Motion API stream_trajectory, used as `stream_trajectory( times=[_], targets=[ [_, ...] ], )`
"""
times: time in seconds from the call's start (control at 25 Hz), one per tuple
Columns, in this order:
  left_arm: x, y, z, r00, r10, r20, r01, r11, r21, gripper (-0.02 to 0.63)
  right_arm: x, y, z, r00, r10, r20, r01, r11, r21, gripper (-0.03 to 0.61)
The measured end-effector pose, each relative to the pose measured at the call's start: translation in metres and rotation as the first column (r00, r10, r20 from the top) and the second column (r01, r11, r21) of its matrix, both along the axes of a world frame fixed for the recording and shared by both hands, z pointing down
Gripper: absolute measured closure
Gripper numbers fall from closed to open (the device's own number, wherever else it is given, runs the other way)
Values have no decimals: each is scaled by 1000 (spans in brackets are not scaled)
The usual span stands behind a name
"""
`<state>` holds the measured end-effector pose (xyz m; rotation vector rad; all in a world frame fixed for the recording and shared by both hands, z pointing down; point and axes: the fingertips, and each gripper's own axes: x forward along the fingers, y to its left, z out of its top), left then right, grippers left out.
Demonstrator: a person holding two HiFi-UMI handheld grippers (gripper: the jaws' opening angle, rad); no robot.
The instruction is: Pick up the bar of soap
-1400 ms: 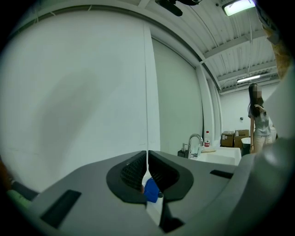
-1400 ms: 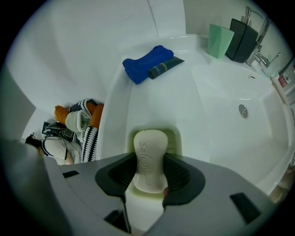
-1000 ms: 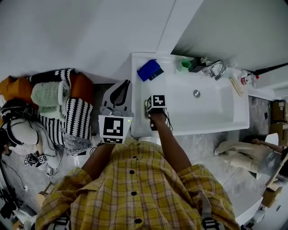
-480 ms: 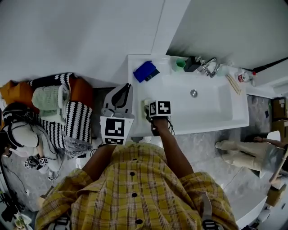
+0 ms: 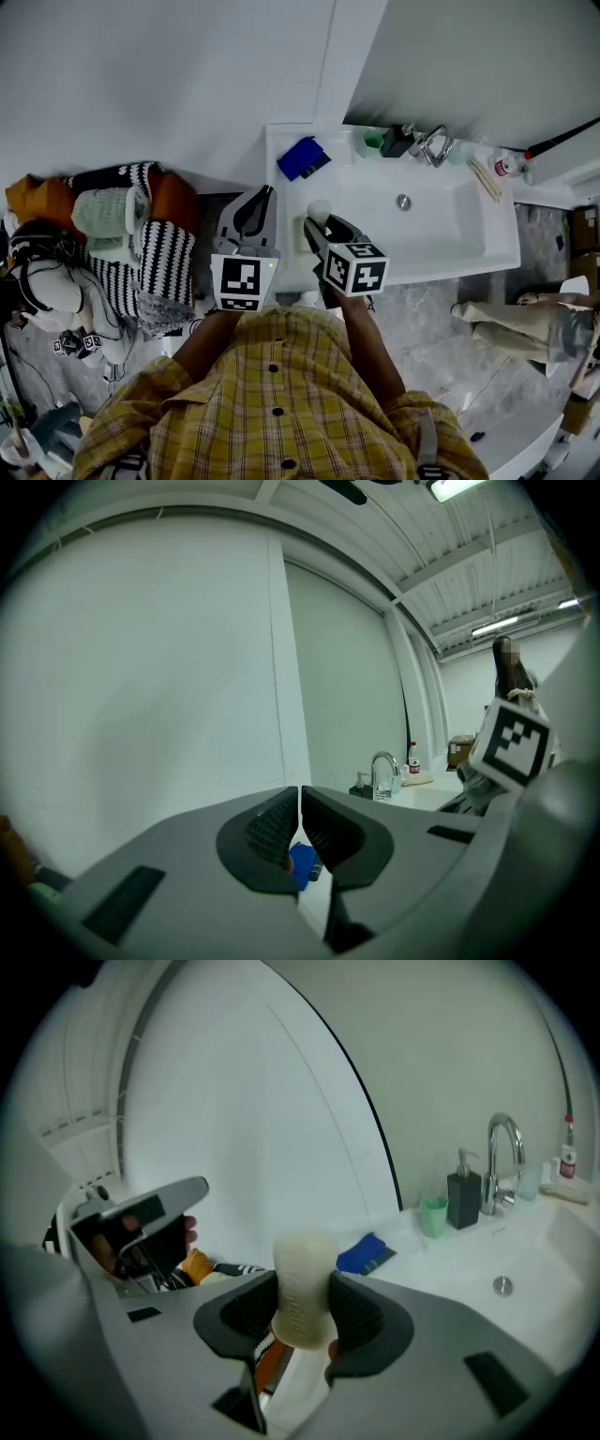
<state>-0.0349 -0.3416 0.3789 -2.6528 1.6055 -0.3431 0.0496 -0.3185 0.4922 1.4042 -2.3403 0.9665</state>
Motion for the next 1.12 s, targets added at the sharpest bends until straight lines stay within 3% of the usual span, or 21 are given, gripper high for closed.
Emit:
stream_trajectory(
  times=[0.08,0.24,0.52,0.6,0.76,0.88,1.12],
  targets=[
    [-2,3,0,1000,-2,-2,2,1000,3,592,3,4,-27,1000,23,-18,-20,992,127,390],
    [0,7,-1,1000,4,-11,-4,1000,12,592,7,8,-66,995,72,-68,-46,944,326,390],
    [-1,16,-17,999,-8,-39,11,997,82,592,5,14,-126,977,138,-160,-14,799,601,390],
    [-3,18,-27,995,-30,-92,41,992,122,592,5,17,-136,975,146,-165,-8,770,638,390],
    [-9,21,-47,978,-64,-197,98,981,166,592,0,21,-147,976,151,-155,-8,742,670,390],
    [-6,23,-52,975,-65,-211,106,977,185,592,0,18,-153,975,158,-156,-6,723,691,390],
    [-5,24,-52,974,-70,-216,113,974,196,592,2,12,-155,974,177,-142,-30,723,690,390]
  ],
)
